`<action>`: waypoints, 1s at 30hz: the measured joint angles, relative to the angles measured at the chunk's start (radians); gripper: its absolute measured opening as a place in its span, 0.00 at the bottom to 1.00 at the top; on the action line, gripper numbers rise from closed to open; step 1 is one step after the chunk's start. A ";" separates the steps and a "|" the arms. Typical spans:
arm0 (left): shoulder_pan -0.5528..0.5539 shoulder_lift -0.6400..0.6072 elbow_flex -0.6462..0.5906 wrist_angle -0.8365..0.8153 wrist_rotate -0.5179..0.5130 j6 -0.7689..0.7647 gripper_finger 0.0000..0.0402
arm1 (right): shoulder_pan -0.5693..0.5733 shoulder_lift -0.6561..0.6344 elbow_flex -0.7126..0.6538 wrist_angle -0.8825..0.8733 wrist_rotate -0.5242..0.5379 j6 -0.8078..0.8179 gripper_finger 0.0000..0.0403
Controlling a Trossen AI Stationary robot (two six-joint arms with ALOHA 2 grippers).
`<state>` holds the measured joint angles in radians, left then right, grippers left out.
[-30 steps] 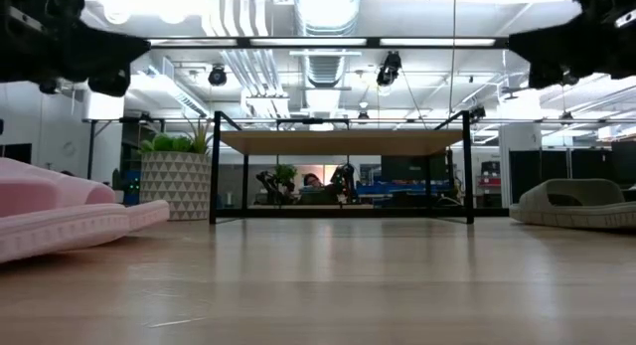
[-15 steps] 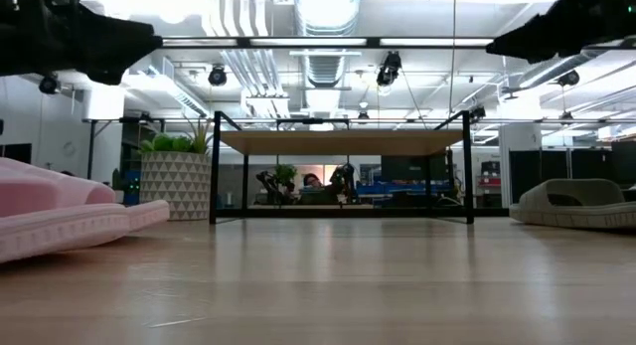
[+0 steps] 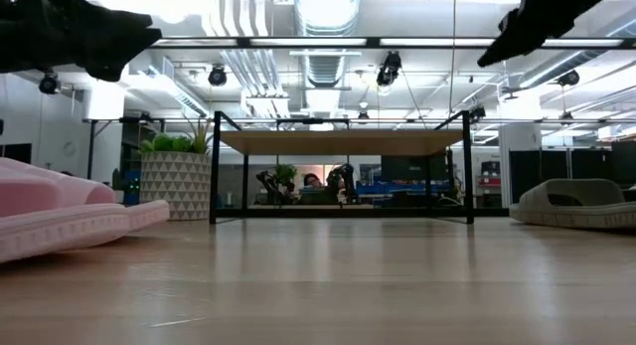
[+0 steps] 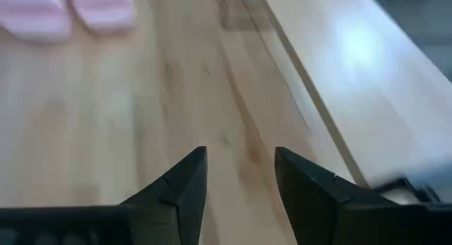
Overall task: Pick and place slides into the shelf
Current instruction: Put the top gray slides on the shelf
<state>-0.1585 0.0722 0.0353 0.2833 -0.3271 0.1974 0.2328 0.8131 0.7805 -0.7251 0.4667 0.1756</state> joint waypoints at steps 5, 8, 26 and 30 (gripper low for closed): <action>0.000 0.002 0.000 -0.003 -0.009 0.000 0.45 | 0.057 0.168 0.140 -0.414 0.145 0.262 0.40; 0.000 0.002 0.000 -0.006 -0.022 0.000 0.45 | 0.076 0.242 0.164 -0.539 0.143 0.406 0.43; 0.000 0.006 0.000 -0.010 -0.022 0.028 0.45 | 0.088 0.463 0.005 -0.578 -0.002 0.533 0.61; 0.000 0.007 0.000 -0.010 -0.022 0.028 0.45 | 0.088 0.516 -0.012 -0.575 0.053 0.536 0.58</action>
<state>-0.1585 0.0788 0.0349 0.2733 -0.3492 0.2253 0.3206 1.3294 0.7689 -1.2999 0.5194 0.7114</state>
